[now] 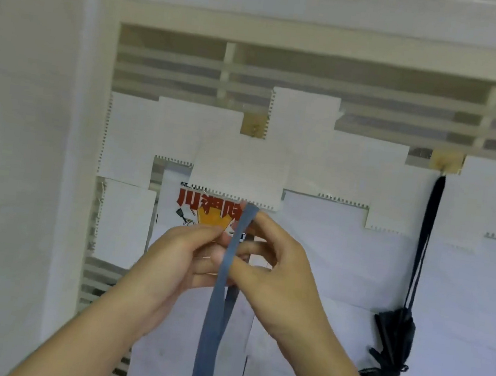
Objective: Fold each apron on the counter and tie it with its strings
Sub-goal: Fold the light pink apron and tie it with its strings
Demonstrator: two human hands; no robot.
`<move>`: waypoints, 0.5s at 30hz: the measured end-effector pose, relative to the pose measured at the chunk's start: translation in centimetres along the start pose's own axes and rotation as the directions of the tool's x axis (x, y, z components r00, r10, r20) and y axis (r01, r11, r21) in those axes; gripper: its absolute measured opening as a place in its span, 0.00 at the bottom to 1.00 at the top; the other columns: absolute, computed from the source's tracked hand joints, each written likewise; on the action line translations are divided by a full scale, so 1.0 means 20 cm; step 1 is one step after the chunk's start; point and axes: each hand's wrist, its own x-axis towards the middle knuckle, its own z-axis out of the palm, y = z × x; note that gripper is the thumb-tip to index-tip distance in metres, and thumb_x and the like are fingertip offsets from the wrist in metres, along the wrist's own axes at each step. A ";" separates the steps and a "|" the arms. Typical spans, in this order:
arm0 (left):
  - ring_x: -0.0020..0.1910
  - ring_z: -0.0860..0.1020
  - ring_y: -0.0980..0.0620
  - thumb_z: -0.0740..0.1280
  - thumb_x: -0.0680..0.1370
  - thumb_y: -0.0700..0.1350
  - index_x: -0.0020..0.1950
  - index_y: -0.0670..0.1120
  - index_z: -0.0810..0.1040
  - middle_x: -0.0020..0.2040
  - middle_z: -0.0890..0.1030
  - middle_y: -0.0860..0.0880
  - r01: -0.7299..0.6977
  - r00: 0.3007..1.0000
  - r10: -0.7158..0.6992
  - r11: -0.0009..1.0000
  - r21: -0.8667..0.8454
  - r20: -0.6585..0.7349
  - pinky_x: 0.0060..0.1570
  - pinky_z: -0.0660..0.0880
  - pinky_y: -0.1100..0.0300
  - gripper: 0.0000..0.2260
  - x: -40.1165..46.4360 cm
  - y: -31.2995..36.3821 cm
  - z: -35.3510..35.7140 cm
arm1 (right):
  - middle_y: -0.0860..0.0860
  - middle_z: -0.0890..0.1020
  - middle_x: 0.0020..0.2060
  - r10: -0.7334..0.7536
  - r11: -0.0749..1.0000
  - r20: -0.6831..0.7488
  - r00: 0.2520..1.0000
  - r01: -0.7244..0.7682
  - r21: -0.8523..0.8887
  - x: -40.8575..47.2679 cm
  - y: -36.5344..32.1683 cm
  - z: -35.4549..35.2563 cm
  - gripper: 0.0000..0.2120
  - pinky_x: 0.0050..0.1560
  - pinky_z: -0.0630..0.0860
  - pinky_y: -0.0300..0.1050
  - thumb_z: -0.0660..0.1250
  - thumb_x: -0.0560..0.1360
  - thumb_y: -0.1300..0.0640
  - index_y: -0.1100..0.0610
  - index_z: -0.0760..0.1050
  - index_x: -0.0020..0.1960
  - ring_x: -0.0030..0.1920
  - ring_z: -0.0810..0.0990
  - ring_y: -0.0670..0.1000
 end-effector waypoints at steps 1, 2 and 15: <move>0.54 0.87 0.41 0.61 0.85 0.47 0.59 0.40 0.85 0.53 0.88 0.41 -0.060 0.996 0.064 0.996 0.061 -0.066 0.51 0.81 0.49 0.15 0.02 0.04 0.02 | 0.42 0.83 0.53 -0.055 0.992 -0.028 0.998 0.052 -0.113 0.04 -0.02 -0.01 0.22 0.45 0.80 0.33 0.78 0.73 0.59 0.38 0.79 0.59 0.55 0.82 0.41; 0.53 0.87 0.42 0.62 0.85 0.47 0.56 0.41 0.86 0.52 0.88 0.42 -0.115 0.986 0.126 0.988 0.103 -0.108 0.51 0.81 0.49 0.15 0.04 0.09 0.05 | 0.40 0.80 0.55 -0.112 0.968 -0.034 0.993 0.101 -0.229 0.09 -0.03 -0.02 0.21 0.47 0.78 0.30 0.78 0.72 0.58 0.40 0.76 0.59 0.55 0.79 0.37; 0.26 0.66 0.55 0.65 0.85 0.42 0.44 0.44 0.85 0.31 0.72 0.50 -0.291 0.889 0.412 0.845 0.448 -0.201 0.27 0.64 0.61 0.13 0.51 0.43 0.18 | 0.49 0.65 0.58 -0.367 0.436 -0.037 0.929 0.137 -0.889 0.58 -0.04 -0.36 0.30 0.40 0.80 0.48 0.63 0.82 0.52 0.42 0.56 0.80 0.49 0.74 0.51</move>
